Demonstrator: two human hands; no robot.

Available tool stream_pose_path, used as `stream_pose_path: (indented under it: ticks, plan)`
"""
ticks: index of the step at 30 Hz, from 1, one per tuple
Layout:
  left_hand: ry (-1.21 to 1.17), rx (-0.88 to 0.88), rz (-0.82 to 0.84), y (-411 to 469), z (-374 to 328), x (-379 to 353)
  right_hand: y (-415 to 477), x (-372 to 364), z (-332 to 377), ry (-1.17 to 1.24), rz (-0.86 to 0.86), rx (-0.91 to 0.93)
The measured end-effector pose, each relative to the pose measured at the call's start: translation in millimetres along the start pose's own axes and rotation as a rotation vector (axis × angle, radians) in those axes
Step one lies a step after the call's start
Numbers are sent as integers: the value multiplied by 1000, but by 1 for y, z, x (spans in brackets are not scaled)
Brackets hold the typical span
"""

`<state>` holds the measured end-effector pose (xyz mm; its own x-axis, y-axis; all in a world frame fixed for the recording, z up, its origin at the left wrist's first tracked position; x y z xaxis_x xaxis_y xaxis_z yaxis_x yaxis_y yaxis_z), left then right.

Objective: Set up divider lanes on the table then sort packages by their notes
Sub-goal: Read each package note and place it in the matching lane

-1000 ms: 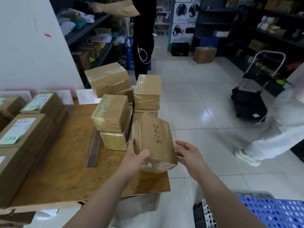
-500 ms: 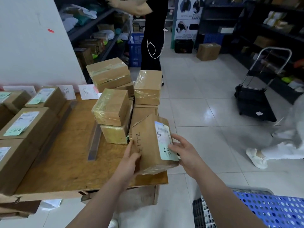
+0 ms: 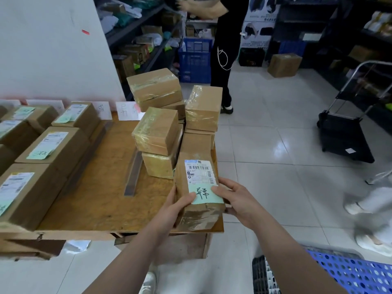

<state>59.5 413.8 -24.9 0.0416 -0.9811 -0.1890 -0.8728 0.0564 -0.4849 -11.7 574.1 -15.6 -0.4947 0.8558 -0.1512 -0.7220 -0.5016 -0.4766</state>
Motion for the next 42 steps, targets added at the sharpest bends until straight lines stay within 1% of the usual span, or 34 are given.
stream_pose_path:
  ticks: [3, 10, 15, 20, 28, 36, 42]
  plan:
    - [-20, 10, -17, -5, 4, 15, 6, -13, 1, -55, 30, -15]
    - [-70, -18, -49, -24, 1, 53, 19, -46, 23, -220, 95, 23]
    - [-68, -33, -88, -36, -9, 88, 29, -77, 42, -331, 116, 50]
    - [-39, -62, -113, -51, -21, 132, 41, -120, 61, -377, 140, 82]
    - [-23, -101, -185, -73, -51, 216, 73, -209, 82, -347, 94, 115]
    - [127, -129, -130, -81, -96, 308, 112, -297, 96, -223, -7, 148]
    - [136, -91, -120, -51, -116, 351, 154, -324, 95, -127, -83, 133]
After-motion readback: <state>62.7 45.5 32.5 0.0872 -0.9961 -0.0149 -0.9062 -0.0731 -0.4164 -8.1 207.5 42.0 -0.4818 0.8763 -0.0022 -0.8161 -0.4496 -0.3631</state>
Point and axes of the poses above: each hand's wrist, its own y-axis towards the middle knuckle, its own x-axis out of the back of the hand, z = x × y, the point moved 6 cm from there along y, towards the middle knuckle, and after that the axes turned 9 degrees about z, right-handed, at the moved point
